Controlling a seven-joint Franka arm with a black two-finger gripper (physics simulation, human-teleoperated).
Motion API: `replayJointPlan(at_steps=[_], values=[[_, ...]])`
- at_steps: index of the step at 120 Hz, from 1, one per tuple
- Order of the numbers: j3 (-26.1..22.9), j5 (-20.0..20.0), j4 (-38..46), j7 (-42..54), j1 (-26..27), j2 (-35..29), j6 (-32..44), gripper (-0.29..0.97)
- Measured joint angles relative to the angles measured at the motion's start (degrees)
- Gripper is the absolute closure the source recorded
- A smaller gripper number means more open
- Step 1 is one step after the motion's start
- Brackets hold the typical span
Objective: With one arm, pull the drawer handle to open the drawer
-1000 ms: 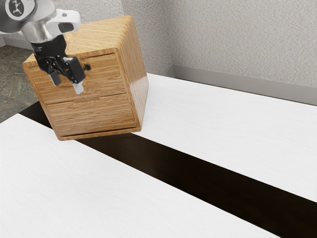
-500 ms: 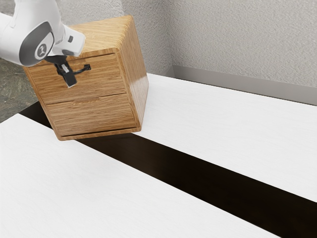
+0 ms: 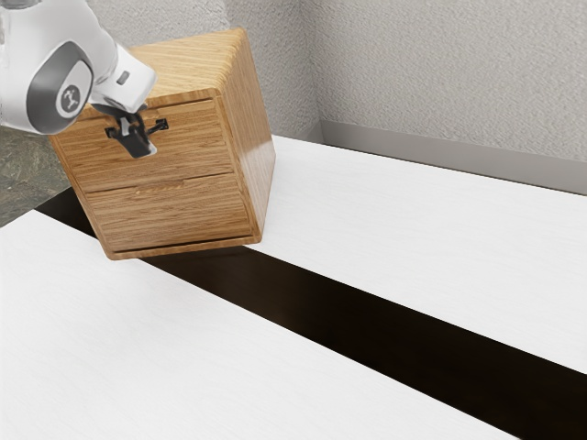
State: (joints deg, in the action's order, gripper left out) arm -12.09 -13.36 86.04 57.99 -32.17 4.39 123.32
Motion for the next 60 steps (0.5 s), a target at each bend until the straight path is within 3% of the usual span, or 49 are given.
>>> replayJointPlan(at_steps=[24,45,60], values=[[-1.4,2.1,-1.4,5.1,-6.1,3.5,0.8,0.0],[-1.4,2.7,-2.3,8.3,-5.8,5.2,1.5,-0.02],[-1.7,2.9,-0.4,10.1,-5.1,3.0,1.9,0.0]])
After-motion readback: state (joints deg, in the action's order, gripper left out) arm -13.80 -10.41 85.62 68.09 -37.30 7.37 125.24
